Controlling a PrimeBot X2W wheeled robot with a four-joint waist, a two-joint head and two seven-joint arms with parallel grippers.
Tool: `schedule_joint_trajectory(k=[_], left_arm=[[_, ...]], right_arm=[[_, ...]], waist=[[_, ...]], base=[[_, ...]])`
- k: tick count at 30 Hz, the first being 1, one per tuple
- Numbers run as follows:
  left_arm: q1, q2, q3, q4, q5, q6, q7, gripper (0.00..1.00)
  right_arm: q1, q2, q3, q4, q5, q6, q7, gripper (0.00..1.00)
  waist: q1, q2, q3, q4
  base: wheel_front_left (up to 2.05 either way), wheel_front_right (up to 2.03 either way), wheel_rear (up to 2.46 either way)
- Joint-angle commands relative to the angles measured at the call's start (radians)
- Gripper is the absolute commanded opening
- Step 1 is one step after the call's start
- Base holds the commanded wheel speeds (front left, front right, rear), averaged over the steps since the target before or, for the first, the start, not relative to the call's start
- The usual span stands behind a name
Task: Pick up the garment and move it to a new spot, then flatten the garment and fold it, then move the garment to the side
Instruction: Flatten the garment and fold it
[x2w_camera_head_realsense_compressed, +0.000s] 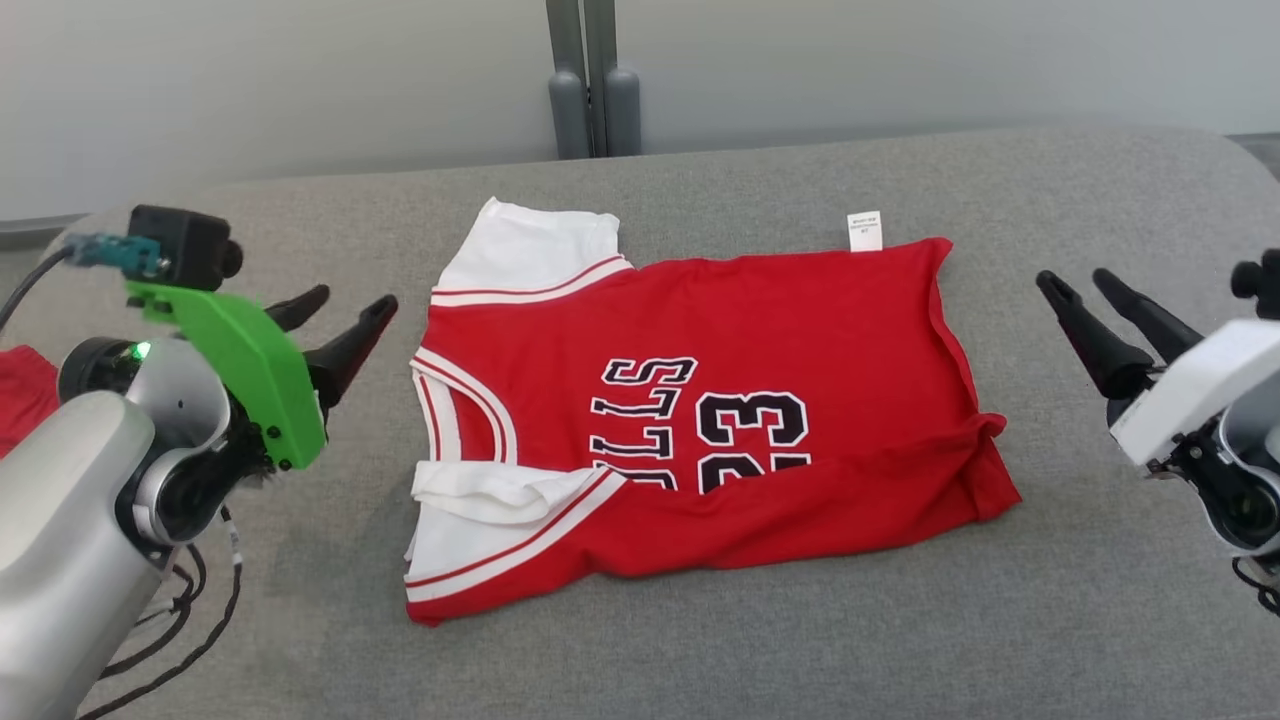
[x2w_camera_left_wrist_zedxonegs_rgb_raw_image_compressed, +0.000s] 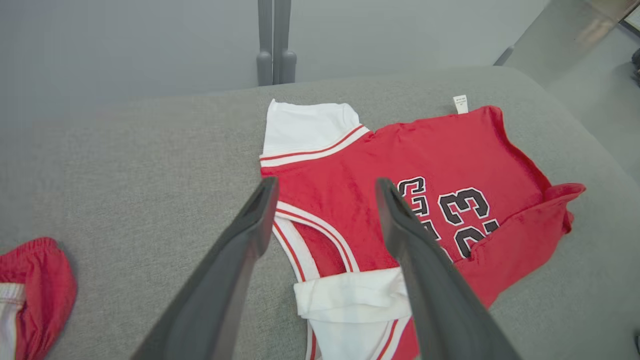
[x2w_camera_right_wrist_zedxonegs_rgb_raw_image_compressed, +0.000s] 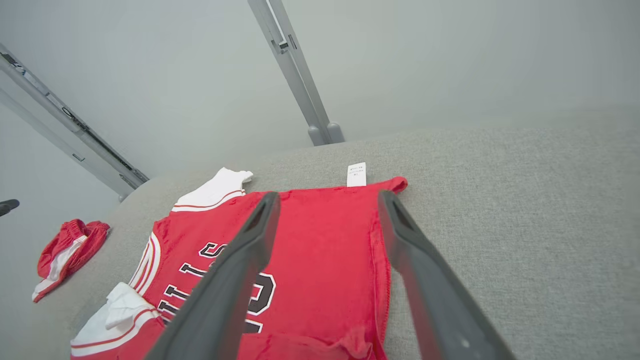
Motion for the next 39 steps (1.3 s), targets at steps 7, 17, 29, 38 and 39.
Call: schedule_joint_trajectory(k=[7,17,29,38,39], left_arm=[[0.175,0.062,0.040,-0.110,0.185,0.149,-0.378,1.00],[0.496,0.032,0.222,-0.344,0.347,0.371,-0.556,1.00],[0.798,-0.193,0.484,-0.383,0.595,0.287,-0.555,1.00],[0.773,-0.226,0.456,-0.250,0.569,0.199,-0.496,1.00],[0.767,-0.225,0.444,-0.235,0.570,0.192,-0.481,1.00]], right_arm=[[0.196,0.063,-0.226,-0.021,-0.155,0.000,-0.109,1.00],[0.527,0.278,-0.598,-0.143,-0.510,0.000,-0.107,1.00],[0.651,0.419,-0.719,-0.168,-0.752,0.000,-0.092,1.00],[0.550,0.441,-0.714,-0.051,-0.890,0.000,0.014,1.00],[0.534,0.443,-0.710,-0.029,-0.908,0.000,0.025,1.00]], waist=[[0.0000,0.0000,-0.079,0.017],[0.0000,0.0000,-0.074,0.014],[0.0000,0.0000,-0.042,0.009],[0.0000,0.0000,-0.003,0.021],[0.0000,0.0000,0.003,0.023]], base=[[0.00,0.00,0.00],[0.00,0.00,0.00],[0.00,0.00,0.00],[0.00,0.00,0.00],[0.00,0.00,0.00]])
